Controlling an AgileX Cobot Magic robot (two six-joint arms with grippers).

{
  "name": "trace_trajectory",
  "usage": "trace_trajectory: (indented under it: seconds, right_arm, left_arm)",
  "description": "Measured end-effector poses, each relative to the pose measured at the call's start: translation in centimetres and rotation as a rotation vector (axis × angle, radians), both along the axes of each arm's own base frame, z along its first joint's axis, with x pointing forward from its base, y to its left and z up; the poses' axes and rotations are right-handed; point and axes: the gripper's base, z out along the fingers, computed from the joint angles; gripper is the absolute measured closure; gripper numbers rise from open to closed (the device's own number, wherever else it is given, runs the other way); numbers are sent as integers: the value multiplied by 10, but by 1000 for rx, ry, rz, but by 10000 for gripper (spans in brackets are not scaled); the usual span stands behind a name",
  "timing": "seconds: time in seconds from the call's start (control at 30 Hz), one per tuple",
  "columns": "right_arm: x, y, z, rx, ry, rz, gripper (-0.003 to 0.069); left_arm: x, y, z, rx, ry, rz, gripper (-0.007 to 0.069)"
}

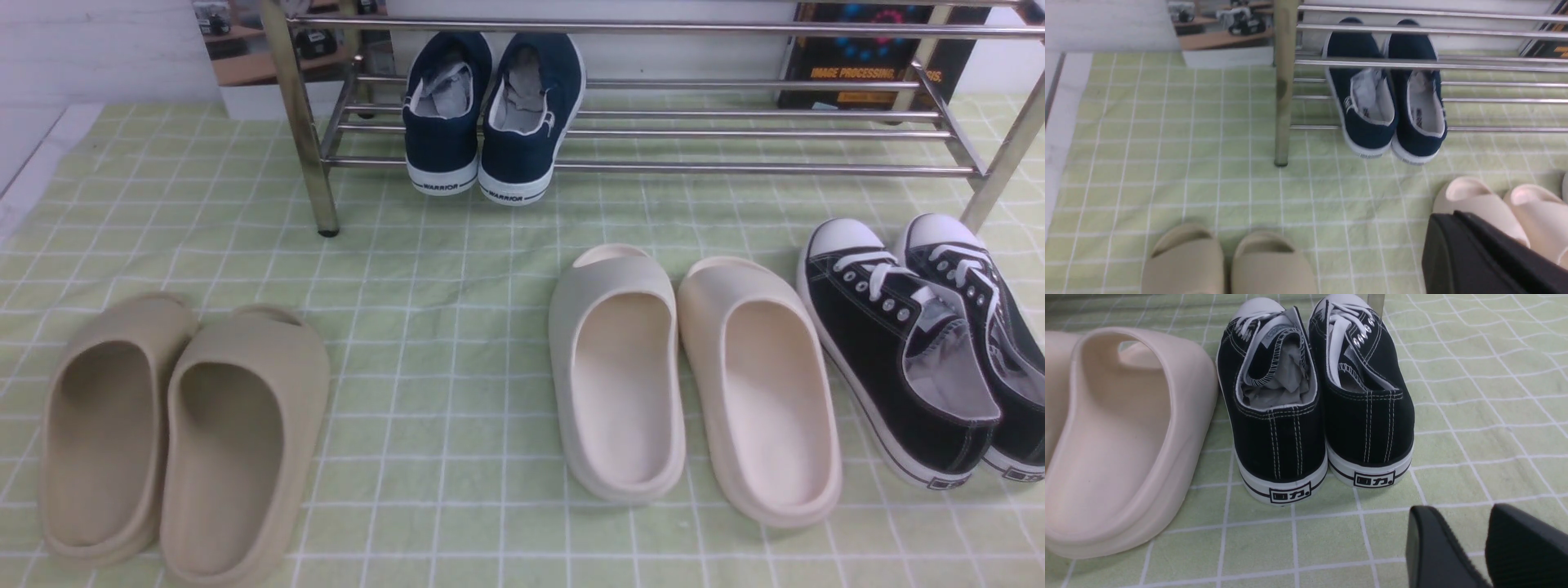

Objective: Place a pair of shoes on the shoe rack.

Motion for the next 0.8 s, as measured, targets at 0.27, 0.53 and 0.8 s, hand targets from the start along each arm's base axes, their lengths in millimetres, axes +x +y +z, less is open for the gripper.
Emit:
trace_trajectory:
  seconds: [0.27,0.53,0.8]
  right_arm:
    - [0,0,0,0,0,0,419]
    - [0,0,0,0,0,0,419]
    - [0,0,0,0,0,0,419]
  left_arm:
    - [-96,35,-60,-38,66,47,638]
    - [-152,54,-140,-20,140,48,638]
    - [-176,60,-182,-41,191,38,638]
